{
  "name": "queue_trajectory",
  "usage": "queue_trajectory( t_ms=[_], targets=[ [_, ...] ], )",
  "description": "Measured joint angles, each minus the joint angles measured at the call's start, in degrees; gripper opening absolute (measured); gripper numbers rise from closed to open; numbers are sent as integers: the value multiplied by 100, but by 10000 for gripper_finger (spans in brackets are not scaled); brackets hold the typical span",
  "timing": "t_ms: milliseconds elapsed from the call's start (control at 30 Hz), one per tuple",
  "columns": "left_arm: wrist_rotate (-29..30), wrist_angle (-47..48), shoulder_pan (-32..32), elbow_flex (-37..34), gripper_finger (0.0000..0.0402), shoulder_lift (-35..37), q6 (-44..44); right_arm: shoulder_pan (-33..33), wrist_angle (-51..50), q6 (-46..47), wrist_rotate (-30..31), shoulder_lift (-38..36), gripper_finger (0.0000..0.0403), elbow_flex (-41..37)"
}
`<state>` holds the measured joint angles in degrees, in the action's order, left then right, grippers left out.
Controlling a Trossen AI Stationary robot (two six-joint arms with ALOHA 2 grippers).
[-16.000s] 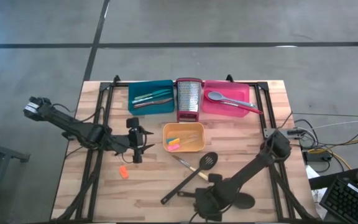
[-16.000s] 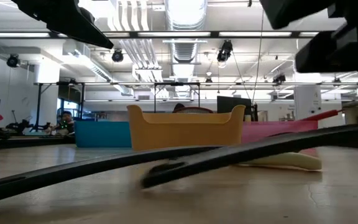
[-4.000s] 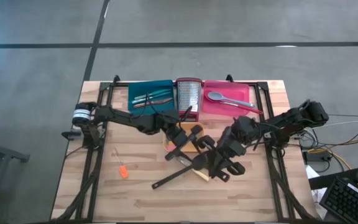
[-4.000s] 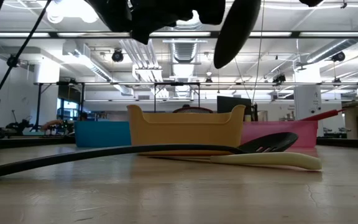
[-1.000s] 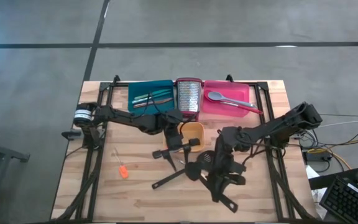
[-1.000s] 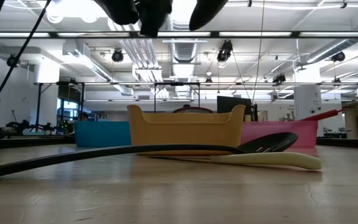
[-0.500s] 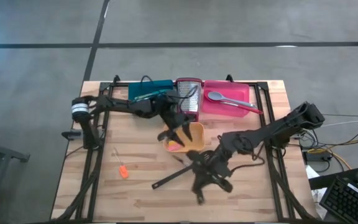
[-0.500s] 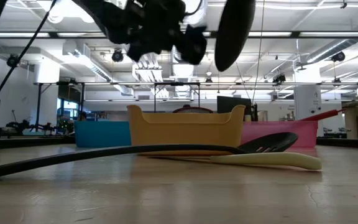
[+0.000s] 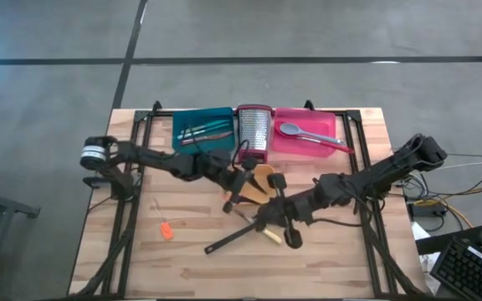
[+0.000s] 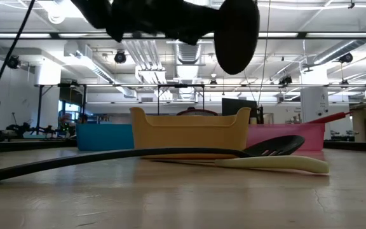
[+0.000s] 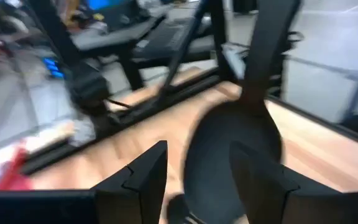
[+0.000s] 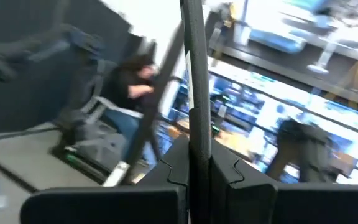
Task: Pick & Place Kitchen Items
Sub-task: Put the black serving spoon into the pink bin
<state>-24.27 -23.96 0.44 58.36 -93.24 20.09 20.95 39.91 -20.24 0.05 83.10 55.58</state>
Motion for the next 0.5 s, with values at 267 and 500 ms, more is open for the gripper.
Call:
queue_trajectory(
  t_ms=[267, 500],
  targets=[
    [423, -6, -377, 140, 176, 57, 133, 6, 159, -140, 499, -29, 11, -147],
    [612, 1, -395, 140, 176, 123, 62, 27, 161, -216, 892, -87, 11, -180]
  ],
)
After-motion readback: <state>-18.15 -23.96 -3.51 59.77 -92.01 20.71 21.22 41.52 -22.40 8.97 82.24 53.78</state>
